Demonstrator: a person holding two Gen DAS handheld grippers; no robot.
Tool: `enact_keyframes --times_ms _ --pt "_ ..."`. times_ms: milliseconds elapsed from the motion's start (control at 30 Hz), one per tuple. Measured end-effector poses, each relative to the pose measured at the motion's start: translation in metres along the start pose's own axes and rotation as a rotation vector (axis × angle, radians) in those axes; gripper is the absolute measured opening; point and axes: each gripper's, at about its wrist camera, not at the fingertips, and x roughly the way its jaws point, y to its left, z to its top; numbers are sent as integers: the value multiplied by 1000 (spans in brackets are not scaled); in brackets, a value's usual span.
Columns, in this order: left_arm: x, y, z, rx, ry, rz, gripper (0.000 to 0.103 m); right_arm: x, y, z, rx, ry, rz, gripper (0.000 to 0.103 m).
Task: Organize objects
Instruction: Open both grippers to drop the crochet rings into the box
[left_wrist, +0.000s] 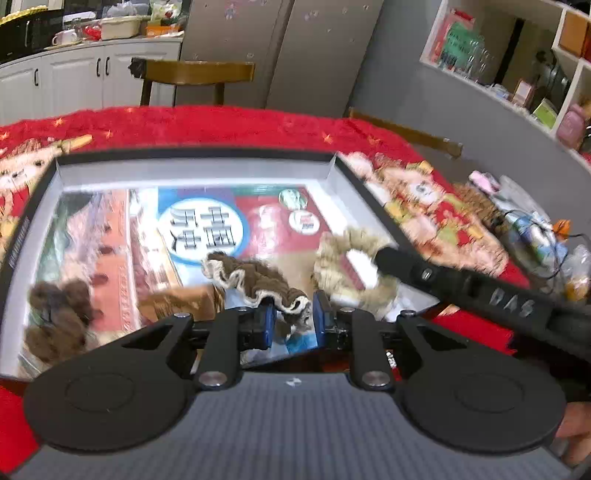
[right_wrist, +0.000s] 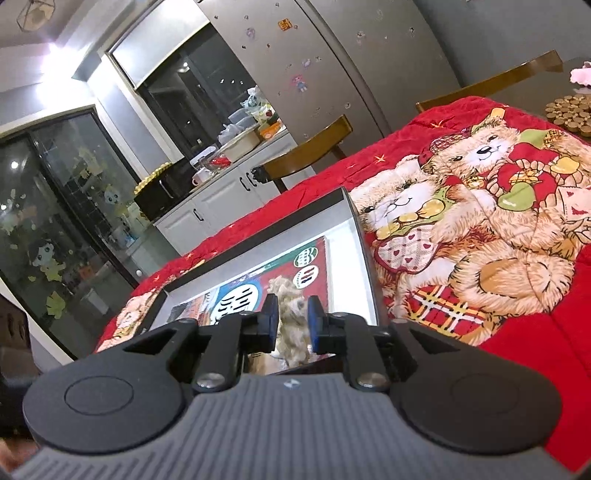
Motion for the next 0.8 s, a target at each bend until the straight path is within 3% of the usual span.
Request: enact_keyframes --times_ms 233,300,367,600,700,800 --pt "-55 5 19 36 -146 65 28 -18 9 4 -28 -65 14 50" --pt "-78 4 17 45 -216 110 57 -26 13 6 -40 -76 38 60" --pt "-99 3 11 32 -284 159 66 -34 20 7 -77 -95 60 63" --pt "-133 -4 -19 28 -341 175 67 -51 38 -1 -89 -98 110 68" --pt "-137 -6 -43 58 -428 164 67 -56 46 -16 -151 -96 99 70" --pt "-134 -12 -68 131 -458 227 67 -57 52 -27 -193 -84 58 70"
